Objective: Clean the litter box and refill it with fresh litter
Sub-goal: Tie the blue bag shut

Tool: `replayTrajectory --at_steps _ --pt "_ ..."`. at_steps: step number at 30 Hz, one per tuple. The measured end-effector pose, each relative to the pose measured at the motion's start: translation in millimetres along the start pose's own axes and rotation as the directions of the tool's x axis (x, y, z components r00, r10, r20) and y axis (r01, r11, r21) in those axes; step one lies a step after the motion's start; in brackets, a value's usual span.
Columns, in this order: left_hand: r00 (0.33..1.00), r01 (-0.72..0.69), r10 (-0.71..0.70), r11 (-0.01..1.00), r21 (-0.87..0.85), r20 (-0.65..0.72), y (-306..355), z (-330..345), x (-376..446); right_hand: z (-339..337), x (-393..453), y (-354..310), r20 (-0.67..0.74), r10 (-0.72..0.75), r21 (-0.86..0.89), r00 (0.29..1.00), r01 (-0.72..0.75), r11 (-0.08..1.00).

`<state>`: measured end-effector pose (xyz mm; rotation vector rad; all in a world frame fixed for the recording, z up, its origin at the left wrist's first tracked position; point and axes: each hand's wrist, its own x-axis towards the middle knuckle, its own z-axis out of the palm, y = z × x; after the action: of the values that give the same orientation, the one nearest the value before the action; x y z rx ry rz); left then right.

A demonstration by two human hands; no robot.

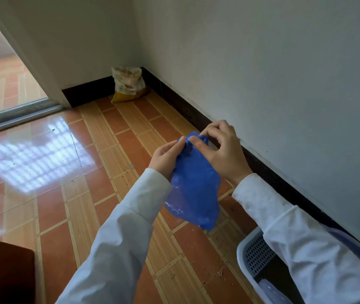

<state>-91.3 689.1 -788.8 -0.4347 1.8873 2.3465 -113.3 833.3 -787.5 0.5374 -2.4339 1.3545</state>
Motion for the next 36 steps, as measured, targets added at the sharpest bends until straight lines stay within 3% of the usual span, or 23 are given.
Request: replayTrajectory --at_steps 3,6,9,13,17,23,32,34,36 --pt "0.996 -0.067 0.068 0.997 0.027 -0.057 0 3 -3 -2 -1 -3 0.034 0.131 0.121 0.991 -0.134 0.984" --pt "0.978 -0.119 0.121 0.993 0.018 -0.17 -5 1 -3 -4 -2 -2 -0.024 0.307 0.27 0.952 -0.289 0.919" --pt "0.942 -0.121 0.095 0.991 -0.061 -0.322 -10 -10 2 -9 -7 8 -0.071 0.51 0.369 0.858 -0.452 0.812" --pt "0.913 -0.095 0.046 0.99 -0.102 -0.405 -31 -28 11 -8 -16 30 -0.119 0.687 0.437 0.717 -0.584 0.684" --pt "0.878 -0.063 -0.016 0.987 -0.148 -0.478 -55 -46 19 -6 -26 59 -0.194 0.786 0.46 0.587 -0.653 0.601" --pt "0.737 0.065 -0.206 0.97 -0.235 -0.644 -99 -87 18 -13 -64 112 -0.244 0.868 0.393 0.432 -0.775 0.496" --pt "0.673 0.088 -0.274 0.952 -0.293 -0.687 -134 -107 20 -5 -95 145 -0.255 0.881 0.244 0.399 -0.855 0.458" --pt "0.693 0.057 -0.248 0.955 -0.291 -0.677 -130 -106 18 -5 -92 145 -0.233 0.887 0.288 0.398 -0.843 0.454" --pt "0.767 0.014 -0.184 0.963 -0.27 -0.615 -124 -104 17 -9 -85 143 -0.197 0.887 0.388 0.417 -0.798 0.461"
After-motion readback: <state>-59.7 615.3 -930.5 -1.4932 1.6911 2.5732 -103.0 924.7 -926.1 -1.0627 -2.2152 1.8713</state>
